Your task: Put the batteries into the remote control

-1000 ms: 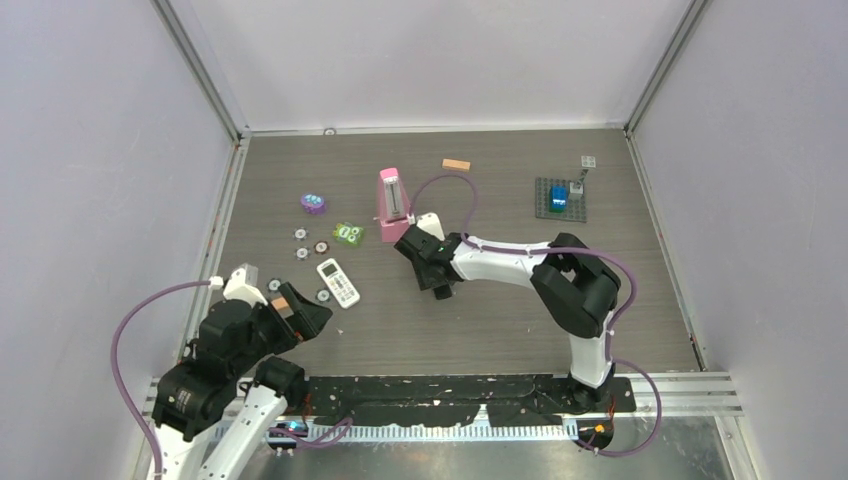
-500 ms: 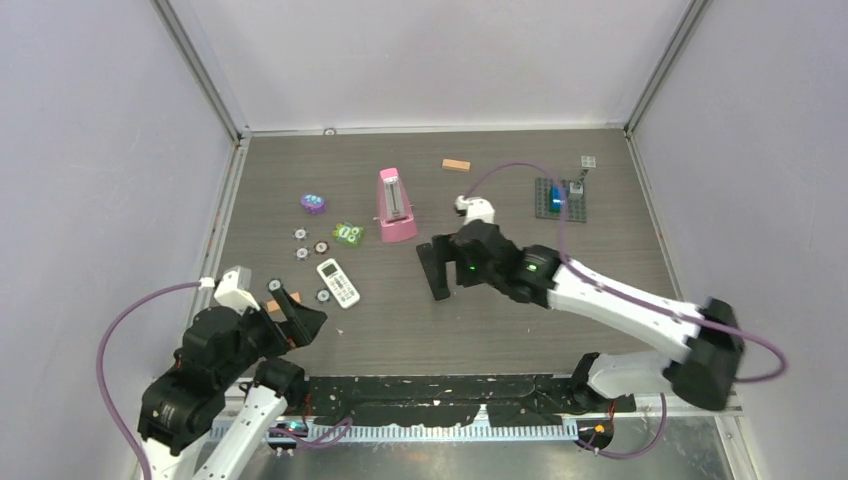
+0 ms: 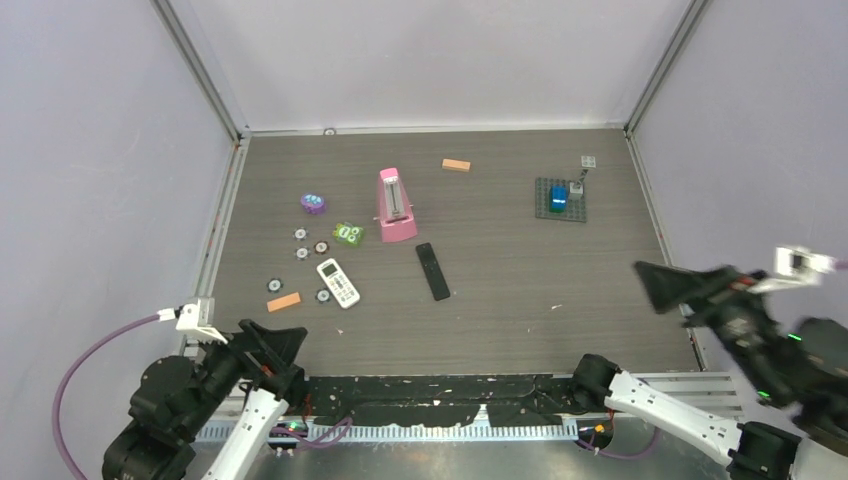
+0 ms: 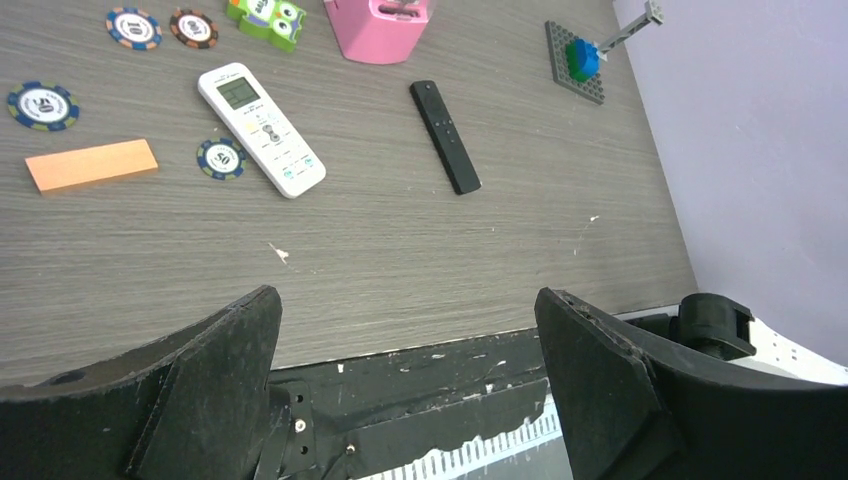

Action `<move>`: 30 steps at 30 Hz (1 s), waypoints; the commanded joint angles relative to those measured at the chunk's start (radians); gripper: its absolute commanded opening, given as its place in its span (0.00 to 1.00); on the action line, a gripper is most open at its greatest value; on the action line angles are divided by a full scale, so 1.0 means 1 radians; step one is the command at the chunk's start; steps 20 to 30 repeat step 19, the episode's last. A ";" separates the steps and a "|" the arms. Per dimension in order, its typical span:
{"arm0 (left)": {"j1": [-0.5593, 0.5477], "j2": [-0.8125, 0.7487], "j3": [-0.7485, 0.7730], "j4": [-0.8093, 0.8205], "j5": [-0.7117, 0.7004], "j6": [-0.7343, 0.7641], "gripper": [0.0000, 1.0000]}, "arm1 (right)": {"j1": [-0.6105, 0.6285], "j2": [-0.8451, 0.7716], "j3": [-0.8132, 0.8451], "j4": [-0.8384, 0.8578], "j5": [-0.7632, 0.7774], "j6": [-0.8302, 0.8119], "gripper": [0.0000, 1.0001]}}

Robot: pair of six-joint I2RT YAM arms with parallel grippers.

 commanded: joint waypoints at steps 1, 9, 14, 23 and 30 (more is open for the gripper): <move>-0.002 0.011 0.062 -0.032 -0.017 0.051 1.00 | 0.002 -0.066 0.172 -0.247 0.110 0.024 0.95; -0.002 0.032 0.136 -0.058 -0.065 0.079 1.00 | 0.001 -0.125 0.213 -0.276 0.121 0.017 0.95; -0.002 0.015 0.145 -0.047 -0.082 0.087 1.00 | 0.002 -0.126 0.211 -0.272 0.124 0.014 0.95; -0.002 0.004 0.152 -0.063 -0.133 0.085 1.00 | 0.002 -0.130 0.194 -0.252 0.120 0.014 0.95; -0.002 0.004 0.152 -0.063 -0.133 0.085 1.00 | 0.002 -0.130 0.194 -0.252 0.120 0.014 0.95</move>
